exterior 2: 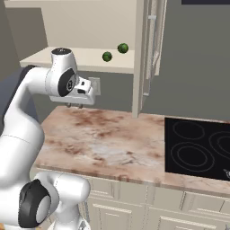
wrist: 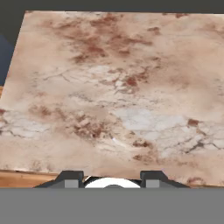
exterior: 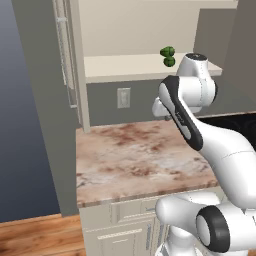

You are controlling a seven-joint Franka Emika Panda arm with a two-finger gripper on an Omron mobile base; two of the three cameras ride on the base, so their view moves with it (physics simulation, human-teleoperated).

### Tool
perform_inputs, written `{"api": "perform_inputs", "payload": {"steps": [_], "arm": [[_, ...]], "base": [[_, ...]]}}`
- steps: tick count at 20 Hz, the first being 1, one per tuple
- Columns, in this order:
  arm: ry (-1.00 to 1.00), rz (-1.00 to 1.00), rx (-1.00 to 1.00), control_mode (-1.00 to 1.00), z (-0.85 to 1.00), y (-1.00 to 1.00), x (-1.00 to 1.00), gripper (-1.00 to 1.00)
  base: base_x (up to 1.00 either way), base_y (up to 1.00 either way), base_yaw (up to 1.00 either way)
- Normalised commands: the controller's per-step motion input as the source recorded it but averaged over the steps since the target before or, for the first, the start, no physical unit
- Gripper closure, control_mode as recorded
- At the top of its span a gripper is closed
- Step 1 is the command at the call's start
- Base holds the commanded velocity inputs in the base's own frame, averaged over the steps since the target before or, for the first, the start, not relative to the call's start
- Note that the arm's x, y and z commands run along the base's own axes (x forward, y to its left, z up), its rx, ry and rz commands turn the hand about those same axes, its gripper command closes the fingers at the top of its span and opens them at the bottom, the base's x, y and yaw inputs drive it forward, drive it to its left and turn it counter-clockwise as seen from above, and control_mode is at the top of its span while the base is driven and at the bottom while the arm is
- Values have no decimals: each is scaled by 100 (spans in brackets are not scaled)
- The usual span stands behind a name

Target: Pick the avocados from the cabinet and place them in one bowl. Pick the tomato from the sink and place it in the other bowl.

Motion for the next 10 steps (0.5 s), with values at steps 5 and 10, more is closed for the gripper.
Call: {"api": "perform_inputs", "payload": {"steps": [5,10], "arm": [[-11,-2,0,-100,5,-3,-19,-100],[-17,-6,0,-100,33,-11,-22,-100]], "base": [[0,0,0],[0,0,0]]}}
